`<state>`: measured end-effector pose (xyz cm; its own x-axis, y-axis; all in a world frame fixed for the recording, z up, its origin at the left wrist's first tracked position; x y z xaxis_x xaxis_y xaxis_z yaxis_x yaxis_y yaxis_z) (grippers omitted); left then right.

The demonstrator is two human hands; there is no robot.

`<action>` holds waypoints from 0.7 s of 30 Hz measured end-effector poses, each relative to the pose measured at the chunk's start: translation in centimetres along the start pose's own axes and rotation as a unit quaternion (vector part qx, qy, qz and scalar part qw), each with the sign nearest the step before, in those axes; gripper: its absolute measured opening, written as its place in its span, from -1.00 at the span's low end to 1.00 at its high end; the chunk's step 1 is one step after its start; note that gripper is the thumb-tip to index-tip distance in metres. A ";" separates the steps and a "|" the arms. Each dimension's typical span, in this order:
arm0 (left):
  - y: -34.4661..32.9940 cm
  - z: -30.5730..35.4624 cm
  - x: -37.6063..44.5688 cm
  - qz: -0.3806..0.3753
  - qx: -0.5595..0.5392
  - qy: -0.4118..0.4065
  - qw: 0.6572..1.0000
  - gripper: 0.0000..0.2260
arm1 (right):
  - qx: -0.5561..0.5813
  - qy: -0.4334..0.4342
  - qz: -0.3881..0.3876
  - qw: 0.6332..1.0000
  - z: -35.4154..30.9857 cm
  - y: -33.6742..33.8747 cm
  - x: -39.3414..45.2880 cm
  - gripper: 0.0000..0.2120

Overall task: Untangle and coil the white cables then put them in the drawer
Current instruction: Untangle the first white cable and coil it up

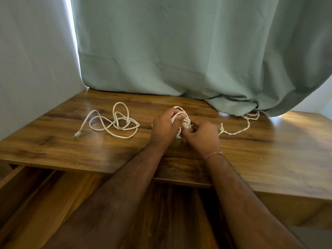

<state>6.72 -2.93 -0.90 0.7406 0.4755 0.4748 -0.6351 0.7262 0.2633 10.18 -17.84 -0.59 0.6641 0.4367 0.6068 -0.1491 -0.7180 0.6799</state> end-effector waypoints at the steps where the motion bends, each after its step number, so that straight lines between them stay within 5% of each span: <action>1: -0.1 -0.2 0.2 -0.003 0.000 0.012 1.000 -0.85 | -0.050 0.018 -0.005 0.999 -0.6 0.0 0.1 -0.78; 10: -0.1 -0.5 0.3 0.005 0.064 0.004 0.998 -0.88 | -0.247 0.041 -0.148 0.957 -3.8 -1.3 1.3 -0.79; 15: 0.5 -1.5 0.9 0.026 0.049 0.017 0.998 -0.84 | 0.088 -0.001 -0.095 0.992 -0.2 -2.1 0.6 -0.60; 21: 0.2 -1.8 1.1 0.041 0.038 0.043 0.997 -0.81 | 0.243 -0.009 -0.048 0.969 0.4 -1.9 -0.4 -0.63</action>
<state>7.82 -1.34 -1.79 0.6996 0.5751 0.4241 -0.7067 0.6448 0.2912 10.44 -16.85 -2.30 0.6711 0.5076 0.5404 0.2740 -0.8471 0.4554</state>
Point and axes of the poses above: each hand's wrist, its own x-axis towards the middle knuckle, its own y-axis out of the back of the hand, z = x × y, the point moved 7 cm from there along x, towards the middle knuckle, and after that the axes turned 14 degrees about y, right-handed, at the moved point
